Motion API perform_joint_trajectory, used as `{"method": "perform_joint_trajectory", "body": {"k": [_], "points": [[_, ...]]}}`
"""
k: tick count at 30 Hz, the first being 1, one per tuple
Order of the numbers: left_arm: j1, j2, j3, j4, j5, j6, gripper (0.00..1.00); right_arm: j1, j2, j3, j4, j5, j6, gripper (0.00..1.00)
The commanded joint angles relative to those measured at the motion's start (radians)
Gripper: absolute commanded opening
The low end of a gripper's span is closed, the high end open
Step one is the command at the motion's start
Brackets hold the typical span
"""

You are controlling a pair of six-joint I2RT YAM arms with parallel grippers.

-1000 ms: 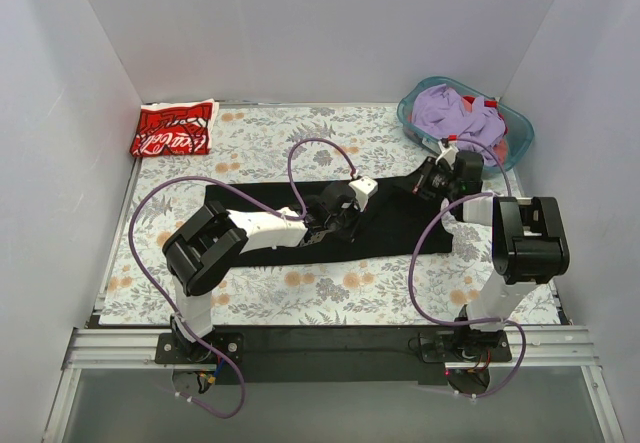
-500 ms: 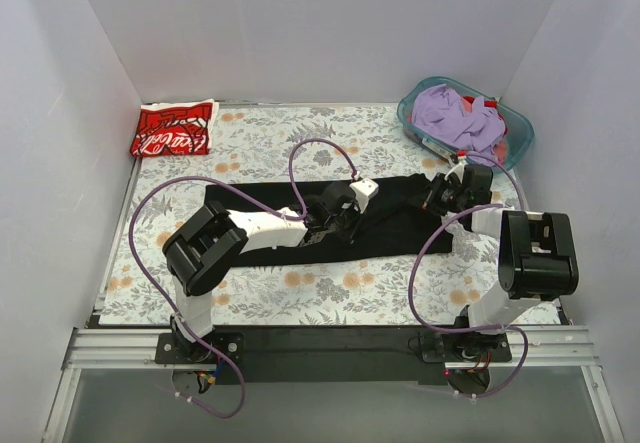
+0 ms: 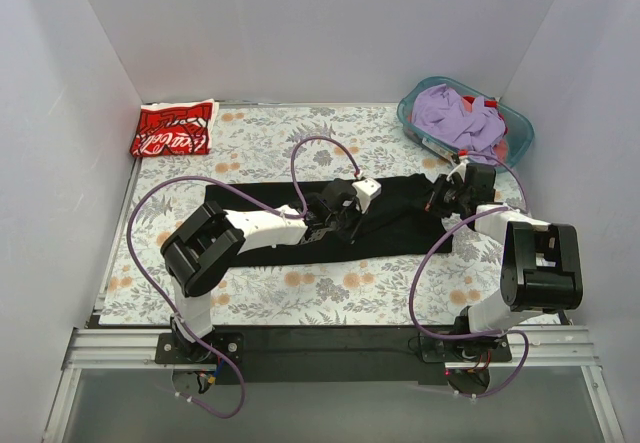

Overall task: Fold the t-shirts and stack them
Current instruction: Fold the tshirt

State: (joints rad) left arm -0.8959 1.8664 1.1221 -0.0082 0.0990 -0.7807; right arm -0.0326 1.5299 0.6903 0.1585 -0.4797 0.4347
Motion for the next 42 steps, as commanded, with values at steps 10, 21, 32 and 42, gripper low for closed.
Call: {"method": "perform_joint_trajectory", "body": {"k": [10,21,32,42], "points": [[0.0,-0.035,0.019,-0.058,-0.016,0.044,0.03,-0.006,-0.066,-0.043,-0.094,0.053,-0.04,0.01],[0.0,-0.111,0.022,-0.05,0.031,-0.055,0.2,-0.006,-0.096,-0.008,-0.139,0.07,-0.059,0.25],[0.025,-0.151,0.007,0.004,-0.052,-0.319,0.27,0.028,-0.091,0.003,0.154,-0.209,0.105,0.32],[0.166,-0.021,-0.042,0.086,0.024,-0.557,0.05,0.072,0.188,-0.055,0.587,-0.289,0.338,0.31]]}}
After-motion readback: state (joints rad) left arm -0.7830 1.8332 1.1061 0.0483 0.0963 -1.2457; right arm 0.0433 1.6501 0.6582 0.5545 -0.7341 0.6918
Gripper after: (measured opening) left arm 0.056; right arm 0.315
